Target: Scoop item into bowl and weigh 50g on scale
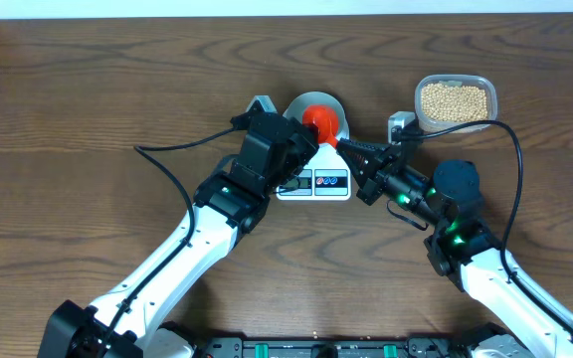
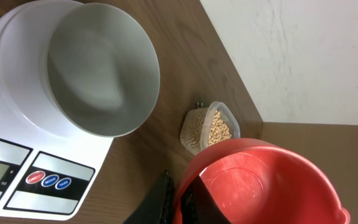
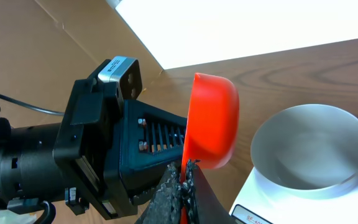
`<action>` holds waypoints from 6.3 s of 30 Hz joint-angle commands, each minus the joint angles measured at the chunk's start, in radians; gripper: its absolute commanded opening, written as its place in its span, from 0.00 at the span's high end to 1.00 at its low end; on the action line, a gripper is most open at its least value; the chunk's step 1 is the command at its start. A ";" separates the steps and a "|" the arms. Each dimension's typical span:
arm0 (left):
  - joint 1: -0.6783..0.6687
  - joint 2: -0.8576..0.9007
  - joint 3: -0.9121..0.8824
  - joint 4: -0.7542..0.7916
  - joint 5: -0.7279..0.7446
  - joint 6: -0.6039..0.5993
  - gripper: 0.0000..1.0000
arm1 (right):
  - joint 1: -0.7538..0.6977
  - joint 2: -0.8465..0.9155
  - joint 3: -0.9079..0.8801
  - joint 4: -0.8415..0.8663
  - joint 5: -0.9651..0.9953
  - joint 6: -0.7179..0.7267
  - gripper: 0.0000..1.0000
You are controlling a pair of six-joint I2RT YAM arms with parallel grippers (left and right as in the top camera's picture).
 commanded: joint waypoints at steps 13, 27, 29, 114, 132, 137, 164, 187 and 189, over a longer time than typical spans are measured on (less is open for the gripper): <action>-0.002 0.003 0.000 0.010 0.009 0.002 0.58 | -0.026 -0.003 0.022 -0.035 0.097 -0.044 0.99; -0.002 -0.011 0.000 0.052 0.009 0.171 0.35 | -0.066 -0.003 0.025 -0.060 0.212 -0.045 0.99; -0.002 -0.011 0.000 0.051 0.009 0.195 0.34 | -0.080 -0.003 0.026 -0.059 0.222 -0.049 0.99; -0.112 0.170 0.147 -0.462 -0.072 0.953 0.92 | -0.211 0.017 0.234 -0.216 0.311 -0.238 0.99; -0.112 0.297 0.147 -0.369 -0.071 0.976 0.93 | -0.211 0.038 0.234 -0.179 0.311 -0.238 0.99; -0.113 0.311 0.147 -0.344 -0.061 0.987 0.93 | -0.210 0.066 0.234 -0.148 0.311 -0.236 0.99; -0.112 0.386 0.144 -0.259 -0.062 1.040 0.93 | -0.210 0.078 0.234 -0.145 0.311 -0.235 0.99; -0.099 0.430 0.144 -0.229 -0.061 1.059 0.93 | -0.210 0.078 0.234 -0.145 0.311 -0.235 0.99; -0.099 0.430 0.144 -0.229 -0.061 1.059 0.93 | -0.210 0.078 0.234 -0.145 0.311 -0.235 0.99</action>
